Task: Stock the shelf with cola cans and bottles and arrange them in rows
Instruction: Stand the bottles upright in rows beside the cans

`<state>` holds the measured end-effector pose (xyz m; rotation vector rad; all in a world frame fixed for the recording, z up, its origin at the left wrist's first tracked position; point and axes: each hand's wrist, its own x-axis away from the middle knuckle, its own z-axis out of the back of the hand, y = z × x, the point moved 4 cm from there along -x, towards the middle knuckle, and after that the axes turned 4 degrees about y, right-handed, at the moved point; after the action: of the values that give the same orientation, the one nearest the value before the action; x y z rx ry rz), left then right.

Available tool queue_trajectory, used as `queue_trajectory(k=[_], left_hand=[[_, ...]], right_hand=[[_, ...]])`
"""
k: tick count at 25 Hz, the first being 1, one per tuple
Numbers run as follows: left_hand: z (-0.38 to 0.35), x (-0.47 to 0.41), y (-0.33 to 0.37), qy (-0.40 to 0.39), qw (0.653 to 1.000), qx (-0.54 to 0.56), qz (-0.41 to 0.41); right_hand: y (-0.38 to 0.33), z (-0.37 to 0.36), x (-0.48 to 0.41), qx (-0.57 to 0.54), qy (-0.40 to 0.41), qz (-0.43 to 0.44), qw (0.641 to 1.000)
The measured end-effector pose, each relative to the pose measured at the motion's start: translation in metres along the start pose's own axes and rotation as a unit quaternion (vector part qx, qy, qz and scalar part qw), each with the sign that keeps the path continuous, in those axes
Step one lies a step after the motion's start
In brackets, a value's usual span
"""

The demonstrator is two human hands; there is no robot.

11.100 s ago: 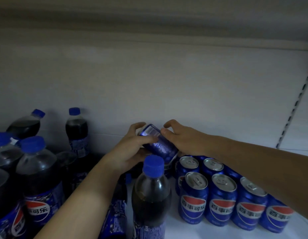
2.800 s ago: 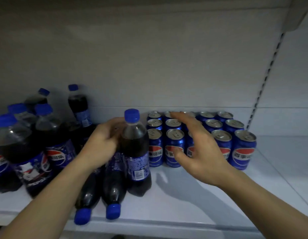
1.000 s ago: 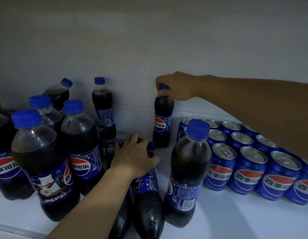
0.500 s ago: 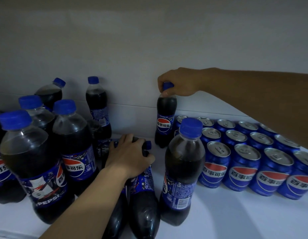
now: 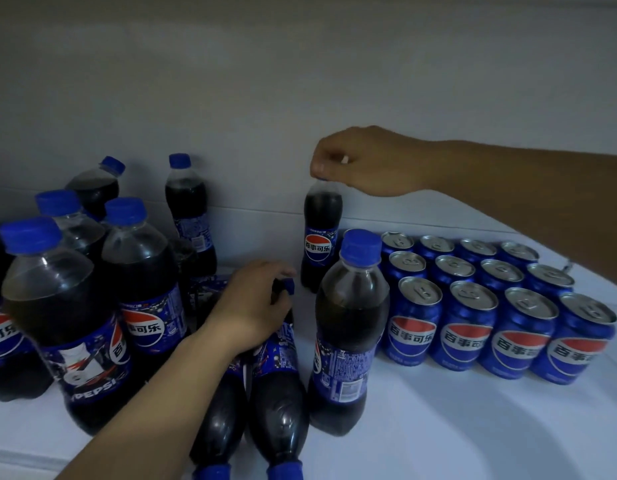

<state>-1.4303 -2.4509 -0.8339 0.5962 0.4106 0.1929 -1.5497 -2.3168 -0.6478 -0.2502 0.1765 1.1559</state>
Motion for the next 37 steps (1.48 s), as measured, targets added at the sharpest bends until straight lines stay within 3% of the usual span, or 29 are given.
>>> queue_trajectory(k=[3, 5, 7, 11, 14, 17, 19, 21, 24, 26, 30, 34, 37], left_hand=[[0.012, 0.012, 0.018, -0.020, 0.970, 0.240, -0.023], [0.018, 0.018, 0.039, -0.028, 0.950, 0.307, -0.055], [0.019, 0.026, 0.057, -0.044, 0.942, 0.319, -0.090], [0.011, 0.034, 0.064, -0.065, 0.935, 0.334, -0.099], [0.010, 0.038, 0.064, -0.103, 0.926, 0.355, -0.081], [0.010, 0.044, 0.063, -0.171, 0.887, 0.423, -0.071], [0.009, 0.041, 0.060, -0.131, 0.906, 0.392, -0.085], [0.006, 0.034, 0.057, -0.041, 0.935, 0.346, -0.068], [0.006, 0.023, 0.053, 0.073, 0.947, 0.311, -0.015], [0.010, 0.017, 0.047, 0.110, 0.958, 0.264, 0.030], [0.005, 0.017, 0.027, -0.002, 0.997, 0.057, 0.061], [-0.007, 0.020, 0.018, -0.092, 0.984, -0.148, 0.030], [-0.005, 0.018, 0.017, -0.098, 0.976, -0.193, 0.027]], right_hand=[[-0.024, 0.020, 0.047, -0.165, -0.032, 0.039, 0.985], [-0.040, 0.027, 0.072, -0.231, -0.101, 0.061, 0.966], [-0.051, 0.026, 0.086, -0.190, -0.146, 0.064, 0.969], [-0.064, 0.010, 0.099, -0.001, -0.099, 0.083, 0.992], [-0.068, 0.013, 0.097, -0.023, -0.086, 0.075, 0.993], [-0.057, 0.034, 0.080, -0.091, -0.055, 0.061, 0.992], [-0.046, 0.048, 0.063, -0.160, -0.027, 0.023, 0.986], [-0.038, 0.054, 0.046, -0.190, -0.016, -0.012, 0.982], [-0.040, 0.050, 0.019, -0.154, 0.006, -0.011, 0.988], [-0.040, 0.047, 0.002, -0.133, 0.017, -0.010, 0.991], [-0.030, 0.036, -0.012, -0.124, 0.013, -0.028, 0.992], [-0.016, 0.014, -0.017, -0.107, -0.014, -0.031, 0.994], [-0.006, -0.001, -0.016, -0.122, -0.033, -0.044, 0.991]])
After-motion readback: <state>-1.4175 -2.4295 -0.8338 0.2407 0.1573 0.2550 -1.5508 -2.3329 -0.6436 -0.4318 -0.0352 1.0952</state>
